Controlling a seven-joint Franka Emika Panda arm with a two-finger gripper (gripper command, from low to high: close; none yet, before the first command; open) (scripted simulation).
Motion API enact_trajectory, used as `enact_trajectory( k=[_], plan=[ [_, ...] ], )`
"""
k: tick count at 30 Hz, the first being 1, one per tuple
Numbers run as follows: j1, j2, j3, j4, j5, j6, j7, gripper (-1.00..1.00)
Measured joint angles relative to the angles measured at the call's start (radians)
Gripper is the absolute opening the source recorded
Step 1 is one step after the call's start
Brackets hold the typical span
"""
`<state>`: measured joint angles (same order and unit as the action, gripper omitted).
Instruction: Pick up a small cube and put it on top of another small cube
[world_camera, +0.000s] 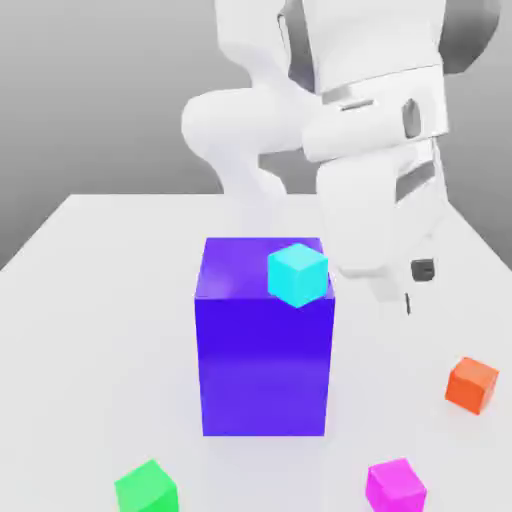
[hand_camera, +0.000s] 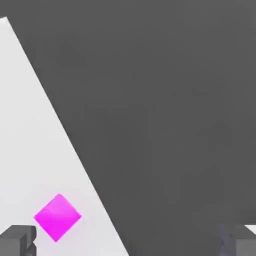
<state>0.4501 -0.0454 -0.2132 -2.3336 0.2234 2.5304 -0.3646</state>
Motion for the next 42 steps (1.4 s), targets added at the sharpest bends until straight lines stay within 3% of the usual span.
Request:
enact_trajectory(
  k=[7,14,18,19,25,30,39,42],
  plan=[
    [0.023,0.188,0.030,-0.012,-0.002,0.068,-0.263,0.00],
    [0.032,0.364,0.060,-0.024,-0.096,0.150,-0.449,0.00],
    [0.007,0.504,0.095,0.002,-0.076,0.255,-0.490,0.00],
    [0.002,0.530,0.102,0.008,-0.069,0.274,-0.496,-1.00],
    [0.000,0.542,0.104,0.010,-0.064,0.281,-0.500,-1.00],
    [0.027,0.403,0.069,-0.020,-0.106,0.174,-0.469,-1.00],
    [-0.137,0.284,-0.190,-0.041,-0.056,0.054,-0.208,-1.00],
    [-0.212,0.341,-0.222,-0.026,0.023,0.086,-0.181,-1.00]
  ],
)
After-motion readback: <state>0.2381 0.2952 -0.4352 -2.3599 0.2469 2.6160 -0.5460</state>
